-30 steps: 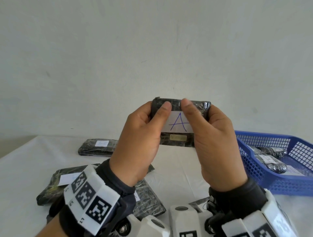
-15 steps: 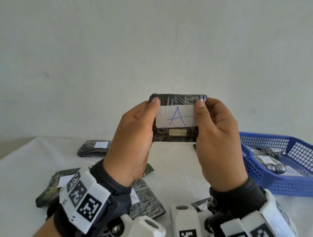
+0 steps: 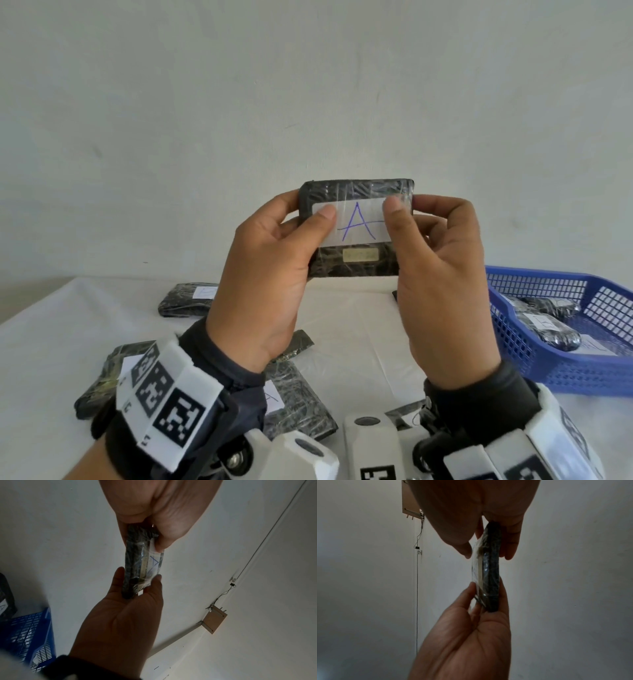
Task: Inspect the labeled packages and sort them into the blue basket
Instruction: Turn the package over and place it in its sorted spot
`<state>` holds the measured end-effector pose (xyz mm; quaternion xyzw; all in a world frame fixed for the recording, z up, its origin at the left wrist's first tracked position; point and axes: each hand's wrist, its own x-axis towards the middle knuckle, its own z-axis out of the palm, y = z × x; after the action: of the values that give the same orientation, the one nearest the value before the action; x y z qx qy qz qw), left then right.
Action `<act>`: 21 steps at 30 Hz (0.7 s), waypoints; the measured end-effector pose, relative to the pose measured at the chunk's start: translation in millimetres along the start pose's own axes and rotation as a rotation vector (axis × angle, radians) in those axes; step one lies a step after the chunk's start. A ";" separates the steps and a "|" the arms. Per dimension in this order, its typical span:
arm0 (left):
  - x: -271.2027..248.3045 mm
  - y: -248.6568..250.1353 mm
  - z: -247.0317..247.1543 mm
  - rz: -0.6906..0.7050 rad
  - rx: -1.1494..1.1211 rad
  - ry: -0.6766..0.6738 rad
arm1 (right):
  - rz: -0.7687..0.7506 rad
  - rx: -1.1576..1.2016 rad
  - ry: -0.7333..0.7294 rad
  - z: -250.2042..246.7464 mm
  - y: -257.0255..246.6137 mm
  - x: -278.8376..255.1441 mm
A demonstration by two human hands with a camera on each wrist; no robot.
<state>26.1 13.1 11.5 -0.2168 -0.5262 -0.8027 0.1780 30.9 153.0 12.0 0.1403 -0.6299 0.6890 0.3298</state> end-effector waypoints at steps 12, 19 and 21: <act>-6.4 -1.8 3.3 0.118 0.259 -0.113 | -0.084 -0.181 0.002 -1.9 -5.6 -3.2; -3.3 2.0 2.5 0.032 0.183 -0.096 | -0.079 -0.178 -0.009 -3.7 -3.2 -1.0; -3.1 1.8 3.3 0.000 0.156 -0.058 | -0.037 -0.096 0.007 -5.0 -2.6 -0.4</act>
<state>30.2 15.7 12.4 -0.2255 -0.5923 -0.7526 0.1787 34.0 157.7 13.0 0.1337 -0.6583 0.6523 0.3511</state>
